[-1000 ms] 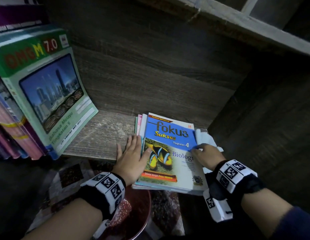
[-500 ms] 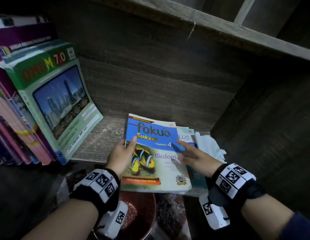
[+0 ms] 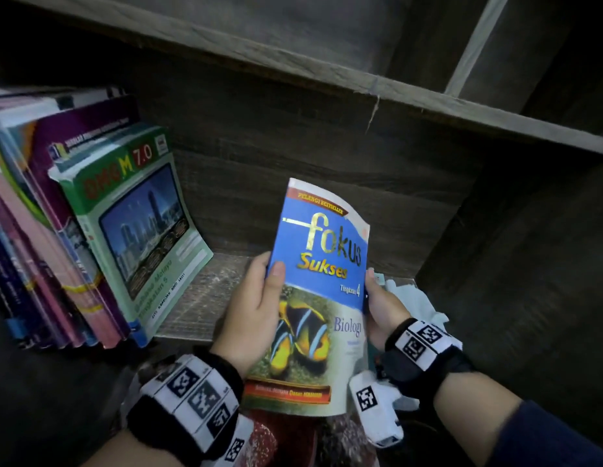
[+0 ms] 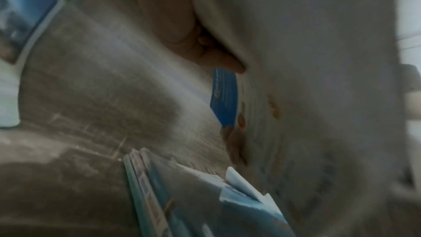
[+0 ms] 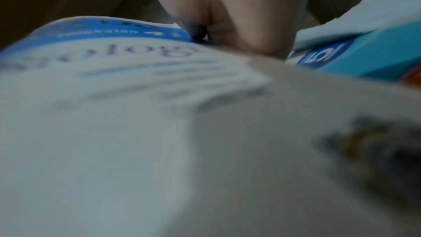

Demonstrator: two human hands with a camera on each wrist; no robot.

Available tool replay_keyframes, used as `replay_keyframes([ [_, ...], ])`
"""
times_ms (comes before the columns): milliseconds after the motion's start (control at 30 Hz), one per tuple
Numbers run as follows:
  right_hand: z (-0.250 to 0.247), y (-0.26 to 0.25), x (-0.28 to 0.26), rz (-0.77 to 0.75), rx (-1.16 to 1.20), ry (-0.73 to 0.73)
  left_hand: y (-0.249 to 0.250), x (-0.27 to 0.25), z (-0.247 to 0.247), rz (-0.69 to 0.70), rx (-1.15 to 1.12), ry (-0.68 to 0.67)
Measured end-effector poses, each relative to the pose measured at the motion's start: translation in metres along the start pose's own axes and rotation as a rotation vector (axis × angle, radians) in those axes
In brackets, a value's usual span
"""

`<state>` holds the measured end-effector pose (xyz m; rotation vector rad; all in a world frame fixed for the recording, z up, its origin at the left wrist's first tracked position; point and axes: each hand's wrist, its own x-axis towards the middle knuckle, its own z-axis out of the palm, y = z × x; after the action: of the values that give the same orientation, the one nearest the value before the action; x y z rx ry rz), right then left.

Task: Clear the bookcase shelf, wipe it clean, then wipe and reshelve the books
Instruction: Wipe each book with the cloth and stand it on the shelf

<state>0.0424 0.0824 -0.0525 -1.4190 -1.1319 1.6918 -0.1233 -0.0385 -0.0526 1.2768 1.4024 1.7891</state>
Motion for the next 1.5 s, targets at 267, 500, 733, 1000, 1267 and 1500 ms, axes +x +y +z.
replay_keyframes([
  [267,0.084,-0.051,-0.016,-0.509,-0.193,0.099,0.0,-0.005,-0.042,0.232,0.178,0.42],
  [500,0.211,-0.058,0.002,-0.641,-0.203,0.009,0.009,-0.002,-0.112,0.278,0.403,0.644],
  [733,0.288,-0.044,0.021,-0.606,-0.008,0.001,0.016,0.0,-0.146,0.407,0.834,0.559],
  [1000,0.307,-0.044,0.041,-0.689,-0.085,0.006,-0.005,0.021,-0.166,0.374,0.969,0.571],
  [1267,0.313,-0.032,0.074,-0.75,-0.458,0.057,-0.051,0.029,-0.162,0.482,1.116,0.59],
  [1500,0.309,-0.019,0.075,-0.704,-0.435,-0.01,-0.059,0.028,-0.158,0.568,1.247,0.666],
])
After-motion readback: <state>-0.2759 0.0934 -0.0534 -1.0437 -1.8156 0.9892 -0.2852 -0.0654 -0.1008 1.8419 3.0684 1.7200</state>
